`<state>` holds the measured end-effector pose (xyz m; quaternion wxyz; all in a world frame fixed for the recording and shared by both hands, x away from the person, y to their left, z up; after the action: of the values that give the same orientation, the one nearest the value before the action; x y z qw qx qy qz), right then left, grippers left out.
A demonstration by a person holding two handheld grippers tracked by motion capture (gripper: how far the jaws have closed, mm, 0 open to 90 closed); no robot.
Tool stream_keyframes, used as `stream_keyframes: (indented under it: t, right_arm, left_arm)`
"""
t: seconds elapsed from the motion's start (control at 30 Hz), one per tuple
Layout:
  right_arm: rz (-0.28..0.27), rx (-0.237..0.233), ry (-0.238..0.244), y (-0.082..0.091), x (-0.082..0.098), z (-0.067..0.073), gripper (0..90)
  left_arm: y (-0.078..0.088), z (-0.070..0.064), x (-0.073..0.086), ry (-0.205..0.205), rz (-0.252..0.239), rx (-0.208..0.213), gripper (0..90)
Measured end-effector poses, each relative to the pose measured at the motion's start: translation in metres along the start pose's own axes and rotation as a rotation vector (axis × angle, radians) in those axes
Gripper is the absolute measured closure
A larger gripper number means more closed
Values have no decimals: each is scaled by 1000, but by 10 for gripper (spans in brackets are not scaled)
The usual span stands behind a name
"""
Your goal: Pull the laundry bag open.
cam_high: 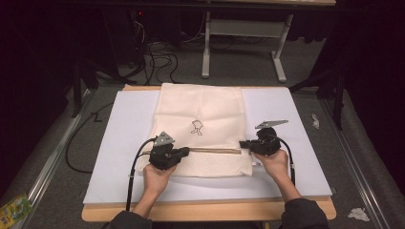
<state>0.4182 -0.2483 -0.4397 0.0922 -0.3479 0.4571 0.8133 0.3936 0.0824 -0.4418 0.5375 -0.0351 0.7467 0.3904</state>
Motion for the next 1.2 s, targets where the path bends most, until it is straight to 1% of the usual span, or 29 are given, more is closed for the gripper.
stream_keyframes:
  t: [0.1, 0.17, 0.3, 0.37, 0.47, 0.57, 0.83, 1.2]
  right_arm:
    - [0, 0, 2, 0, 0, 0, 889]
    - [-2, 6, 8, 1, -1, -1, 889]
    - [2, 19, 4, 3, -2, -1, 889]
    - [1, 21, 15, 3, -3, 0, 889]
    - [3, 27, 19, 2, -3, 1, 889]
    - [3, 27, 15, 3, -3, 1, 889]
    - [1, 34, 10, 4, -4, -1, 889]
    - [-2, 43, 15, 4, -4, -2, 889]
  left_arm:
    - [1, 0, 0, -2, 0, -4, 870]
    - [2, 1, 1, 7, -2, -9, 870]
    - [6, 4, 2, 8, -1, -15, 870]
    - [7, 4, 2, 8, -5, -15, 871]
    - [7, 5, 2, 12, -10, -14, 870]
    - [8, 6, 2, 14, -13, -11, 870]
    - [14, 11, 4, 24, -19, -27, 870]
    - [18, 14, 6, 31, -27, -31, 870]
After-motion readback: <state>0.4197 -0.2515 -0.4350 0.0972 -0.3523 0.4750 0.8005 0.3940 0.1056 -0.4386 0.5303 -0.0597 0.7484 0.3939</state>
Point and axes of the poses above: each handheld gripper's, and its own axes: y roughly backward along the jaws, x roughly out of its underside, z roughly to its left, the point moved 2 cm from there along -y, roughly forward along the jaws, and after that the axes turned 8 degrees about -y, right-handed, at the moved point
